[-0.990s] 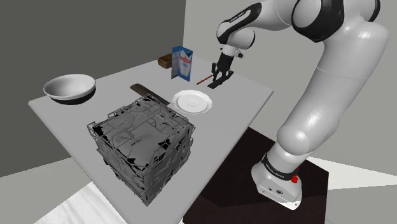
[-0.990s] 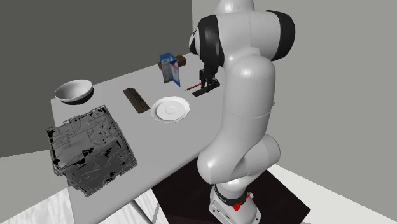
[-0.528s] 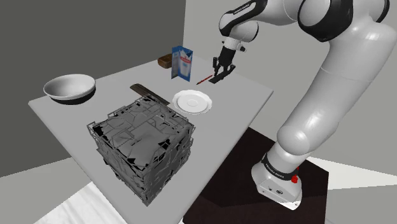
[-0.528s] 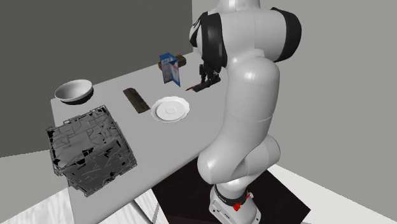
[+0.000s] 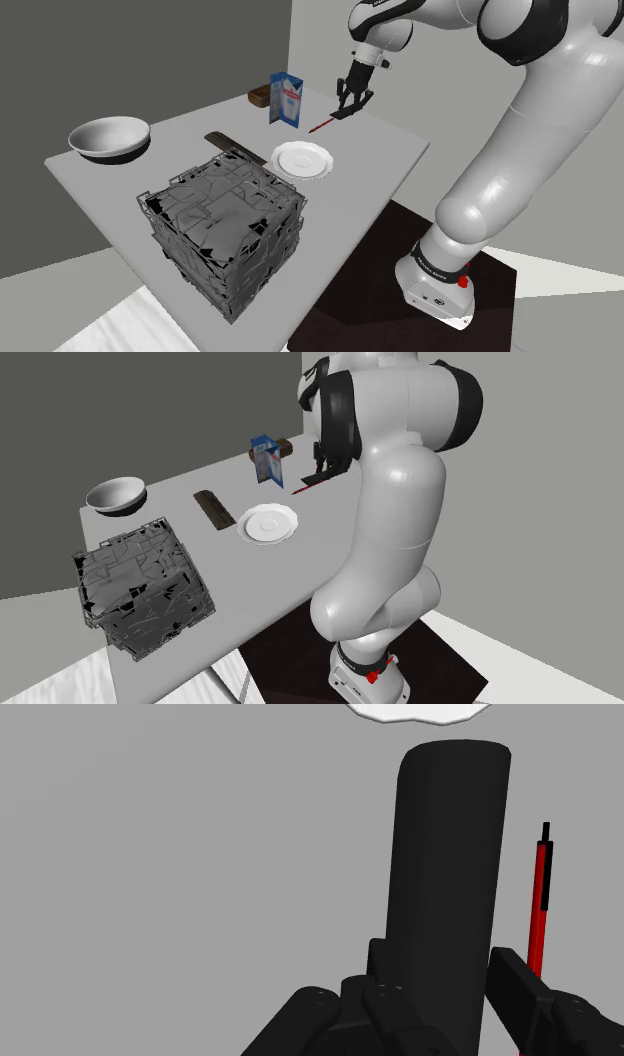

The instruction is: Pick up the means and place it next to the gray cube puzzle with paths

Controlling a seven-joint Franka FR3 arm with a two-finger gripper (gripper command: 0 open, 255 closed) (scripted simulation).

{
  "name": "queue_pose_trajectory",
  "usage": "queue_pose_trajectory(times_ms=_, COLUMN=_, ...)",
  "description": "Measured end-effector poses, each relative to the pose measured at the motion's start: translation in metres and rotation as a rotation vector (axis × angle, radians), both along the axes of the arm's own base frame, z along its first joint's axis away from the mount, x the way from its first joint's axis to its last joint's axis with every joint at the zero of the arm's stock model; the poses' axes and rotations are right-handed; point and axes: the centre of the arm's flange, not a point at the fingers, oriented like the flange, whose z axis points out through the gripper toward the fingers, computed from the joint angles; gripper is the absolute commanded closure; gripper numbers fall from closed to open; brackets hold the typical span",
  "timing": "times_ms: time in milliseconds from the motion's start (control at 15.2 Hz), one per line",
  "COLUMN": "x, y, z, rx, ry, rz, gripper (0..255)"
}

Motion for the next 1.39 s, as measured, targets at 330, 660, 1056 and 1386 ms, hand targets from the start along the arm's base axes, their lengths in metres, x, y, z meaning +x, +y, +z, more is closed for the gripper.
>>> queue_pose_trajectory(times_ms=330, x=0.000, y=0.000, z=0.027, rx=0.000, ry=0.000, rz=0.000, gripper=255)
queue_pose_trajectory(times_ms=660, x=0.001, y=0.001, z=0.054, rx=0.000, ry=0.000, rz=0.000, gripper=255)
queue_pose_trajectory(times_ms=1056, x=0.000, y=0.000, z=0.085, rx=0.000, ry=0.000, rz=0.000, gripper=255)
queue_pose_trajectory(times_ms=1386, x=-0.001, y=0.000, z=0.112, rx=0.000, ry=0.000, rz=0.000, gripper=255)
